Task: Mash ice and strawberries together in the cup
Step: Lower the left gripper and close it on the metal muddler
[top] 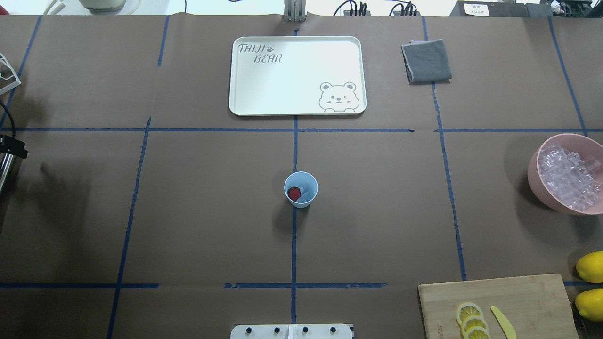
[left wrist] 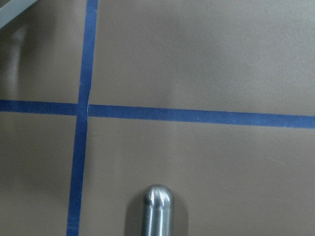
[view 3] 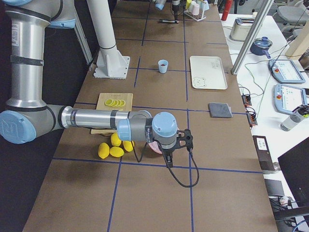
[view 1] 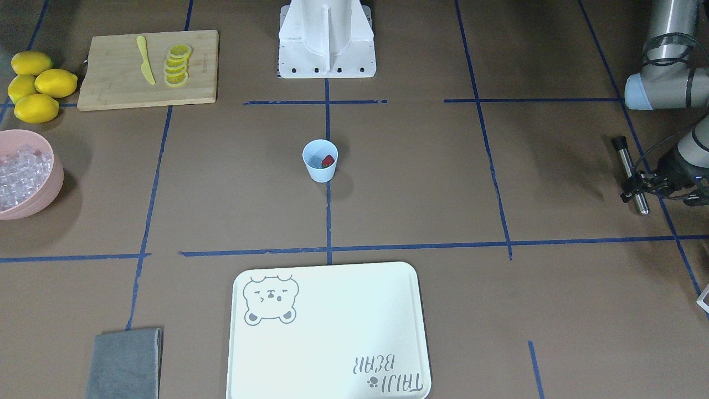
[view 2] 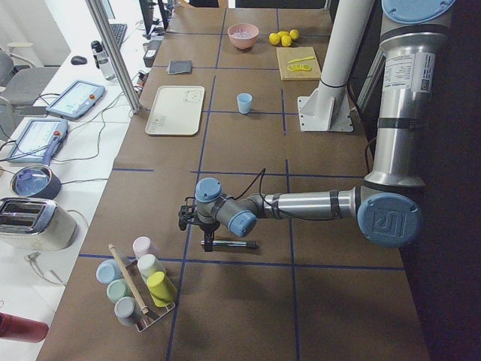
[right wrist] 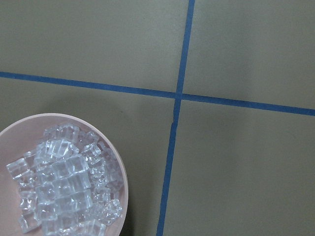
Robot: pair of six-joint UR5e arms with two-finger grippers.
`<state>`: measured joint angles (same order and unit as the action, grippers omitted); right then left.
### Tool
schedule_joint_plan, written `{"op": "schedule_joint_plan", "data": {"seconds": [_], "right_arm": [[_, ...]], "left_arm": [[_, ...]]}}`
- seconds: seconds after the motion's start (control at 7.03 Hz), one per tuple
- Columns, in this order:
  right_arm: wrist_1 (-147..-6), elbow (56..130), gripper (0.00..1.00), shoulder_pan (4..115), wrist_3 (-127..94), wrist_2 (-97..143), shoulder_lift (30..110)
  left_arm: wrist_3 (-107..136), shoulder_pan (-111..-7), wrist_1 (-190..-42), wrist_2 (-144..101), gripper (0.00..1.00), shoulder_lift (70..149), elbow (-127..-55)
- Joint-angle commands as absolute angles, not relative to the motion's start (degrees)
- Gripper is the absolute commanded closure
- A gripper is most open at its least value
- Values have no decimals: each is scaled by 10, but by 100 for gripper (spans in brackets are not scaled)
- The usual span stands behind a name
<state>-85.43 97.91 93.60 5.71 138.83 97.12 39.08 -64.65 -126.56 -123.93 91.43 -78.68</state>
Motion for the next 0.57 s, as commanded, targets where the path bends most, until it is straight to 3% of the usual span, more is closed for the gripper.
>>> {"op": "schedule_joint_plan", "data": {"seconds": [0.0,0.43], "right_arm": [[-854,979,1,936,57,1388,971],[-854,979,1,936,57,1388,970]], "left_arm": [[389,-646,-1284,-1240,0,911,-774],[396,-646,-1302,-1239,0,915,-765]]}}
